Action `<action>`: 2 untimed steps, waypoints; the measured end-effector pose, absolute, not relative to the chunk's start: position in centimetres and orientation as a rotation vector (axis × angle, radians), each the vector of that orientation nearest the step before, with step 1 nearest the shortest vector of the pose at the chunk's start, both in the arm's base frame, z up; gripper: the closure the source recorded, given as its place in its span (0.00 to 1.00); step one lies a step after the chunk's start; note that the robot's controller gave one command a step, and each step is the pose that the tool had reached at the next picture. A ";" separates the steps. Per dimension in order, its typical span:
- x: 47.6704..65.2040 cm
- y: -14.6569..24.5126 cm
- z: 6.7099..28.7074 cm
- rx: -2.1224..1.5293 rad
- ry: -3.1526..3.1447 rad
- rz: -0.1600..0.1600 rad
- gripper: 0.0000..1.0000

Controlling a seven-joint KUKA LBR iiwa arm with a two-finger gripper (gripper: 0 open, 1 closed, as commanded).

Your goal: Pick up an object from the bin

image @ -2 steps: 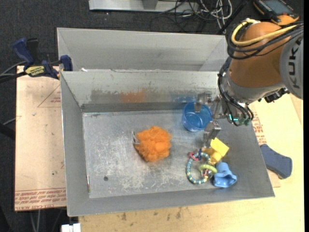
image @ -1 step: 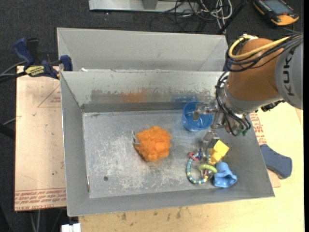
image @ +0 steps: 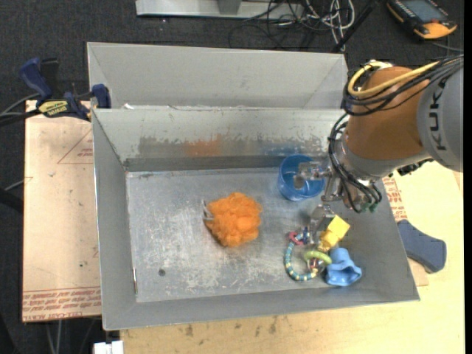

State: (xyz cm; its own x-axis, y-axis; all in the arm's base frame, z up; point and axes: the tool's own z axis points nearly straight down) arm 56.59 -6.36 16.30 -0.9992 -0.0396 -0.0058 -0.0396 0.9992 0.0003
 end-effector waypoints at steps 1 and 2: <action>56.4 -6.6 13.1 -0.064 3.146 0.002 0.00; 51.9 -9.8 7.1 -0.802 3.038 0.003 1.00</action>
Offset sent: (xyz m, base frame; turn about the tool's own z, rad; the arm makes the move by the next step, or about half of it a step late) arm -0.0469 -0.0350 -0.0930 -0.4787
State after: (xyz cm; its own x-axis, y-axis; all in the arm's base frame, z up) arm 51.94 -9.79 7.07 -0.8698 -0.4934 0.0003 -0.4934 0.8698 0.0020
